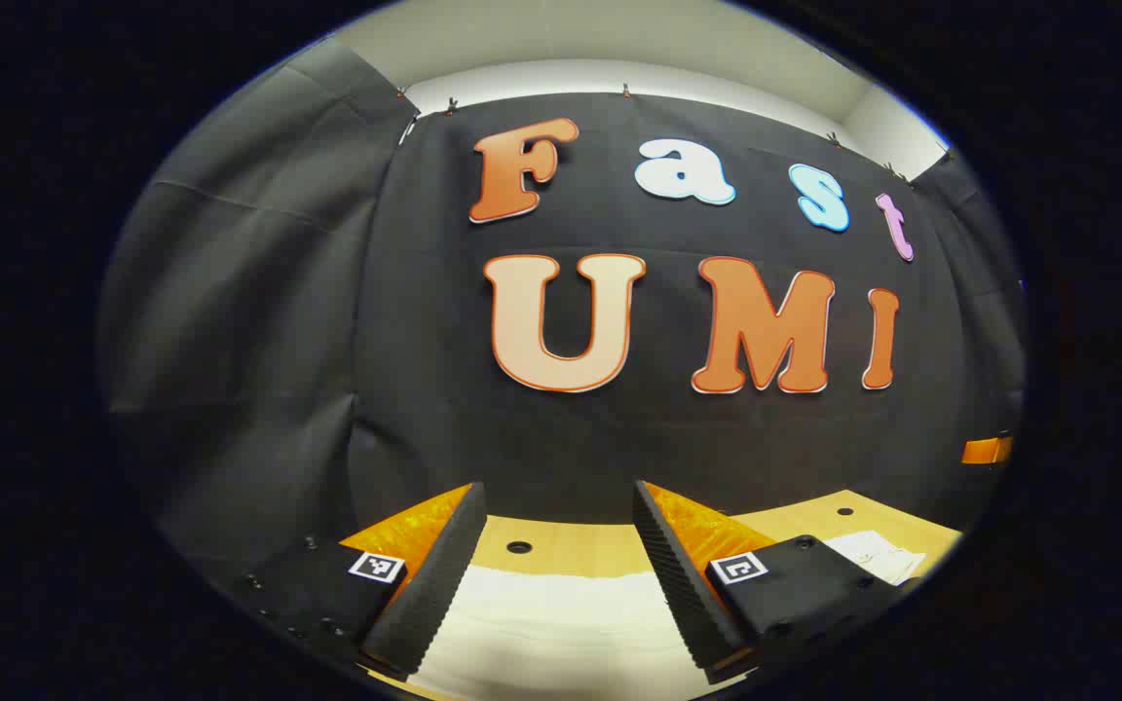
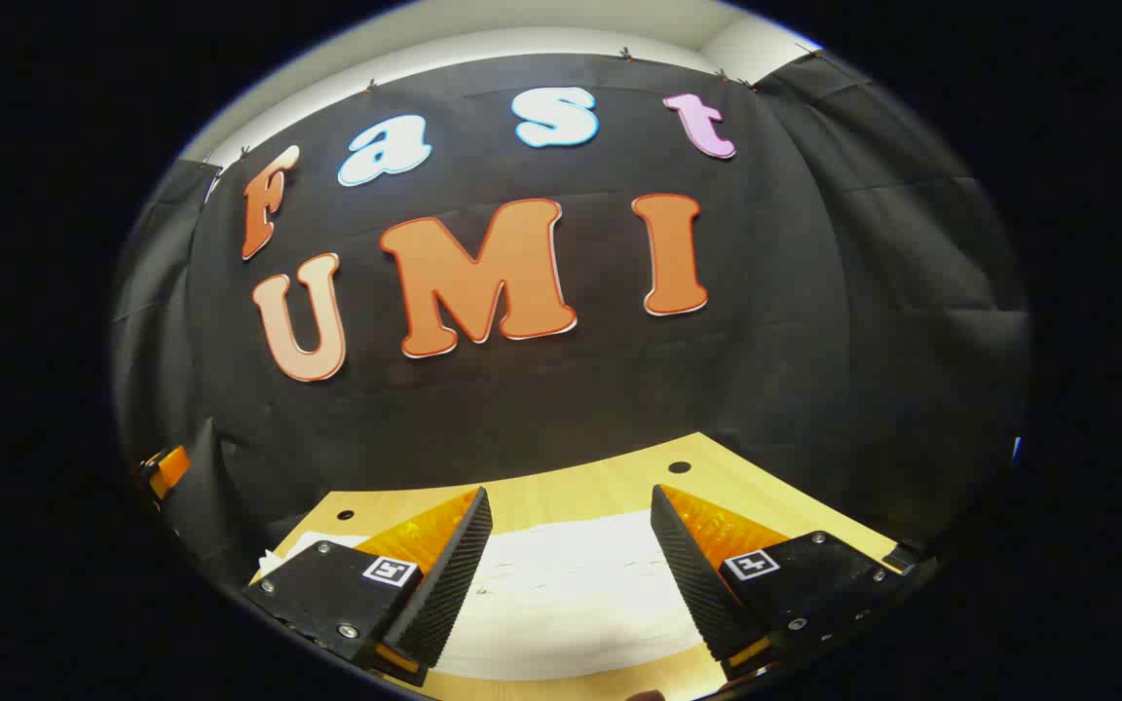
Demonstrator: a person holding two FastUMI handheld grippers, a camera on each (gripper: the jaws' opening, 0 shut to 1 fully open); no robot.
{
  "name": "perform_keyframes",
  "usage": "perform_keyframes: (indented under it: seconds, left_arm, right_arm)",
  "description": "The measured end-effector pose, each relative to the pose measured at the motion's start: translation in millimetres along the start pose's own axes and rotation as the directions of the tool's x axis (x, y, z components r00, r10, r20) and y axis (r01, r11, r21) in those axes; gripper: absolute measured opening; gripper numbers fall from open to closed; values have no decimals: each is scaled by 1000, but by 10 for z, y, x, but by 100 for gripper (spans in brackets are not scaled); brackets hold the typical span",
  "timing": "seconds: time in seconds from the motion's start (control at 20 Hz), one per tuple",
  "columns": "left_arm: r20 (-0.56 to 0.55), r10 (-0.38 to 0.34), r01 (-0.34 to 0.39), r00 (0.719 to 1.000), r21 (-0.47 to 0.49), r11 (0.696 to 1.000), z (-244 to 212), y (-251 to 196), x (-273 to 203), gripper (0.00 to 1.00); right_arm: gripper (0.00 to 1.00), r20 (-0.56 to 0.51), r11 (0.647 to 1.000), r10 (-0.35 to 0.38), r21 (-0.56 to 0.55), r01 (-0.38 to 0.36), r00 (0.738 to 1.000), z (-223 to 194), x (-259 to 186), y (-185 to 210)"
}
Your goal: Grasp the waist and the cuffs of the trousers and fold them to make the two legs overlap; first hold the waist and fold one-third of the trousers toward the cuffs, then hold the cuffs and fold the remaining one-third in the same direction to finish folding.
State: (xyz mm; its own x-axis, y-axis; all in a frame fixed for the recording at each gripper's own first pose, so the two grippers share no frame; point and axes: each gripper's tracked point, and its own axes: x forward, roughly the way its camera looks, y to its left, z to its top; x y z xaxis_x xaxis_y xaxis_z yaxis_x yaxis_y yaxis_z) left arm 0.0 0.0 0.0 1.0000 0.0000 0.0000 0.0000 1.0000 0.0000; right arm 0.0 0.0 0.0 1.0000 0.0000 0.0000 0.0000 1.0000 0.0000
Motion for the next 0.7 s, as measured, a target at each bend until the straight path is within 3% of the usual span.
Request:
perform_keyframes:
  seconds: [0.1, 0.35, 0.55, 0.7]
  left_arm:
    - [11, 43, -43, 999, 23, 999, 30, 245, -51, 98]
    - [-7, -21, 21, 1000, -14, 1000, 32, 201, -37, 98]
    - [-19, -43, 42, 999, -40, 998, -4, 136, 64, 96]
    - [-24, -49, 48, 999, -50, 998, -1, 47, 168, 100]
  right_arm:
    - [98, 0, 1000, 11, -15, -11, 1000, 13, 17, 134]
    - [99, -21, 999, 37, -11, -37, 999, -10, 30, 320]
    - [99, -13, 1000, 20, 8, -20, 1000, 29, 4, 245]
    - [98, -20, 1000, -7, 4, 7, 1000, -5, -41, 141]
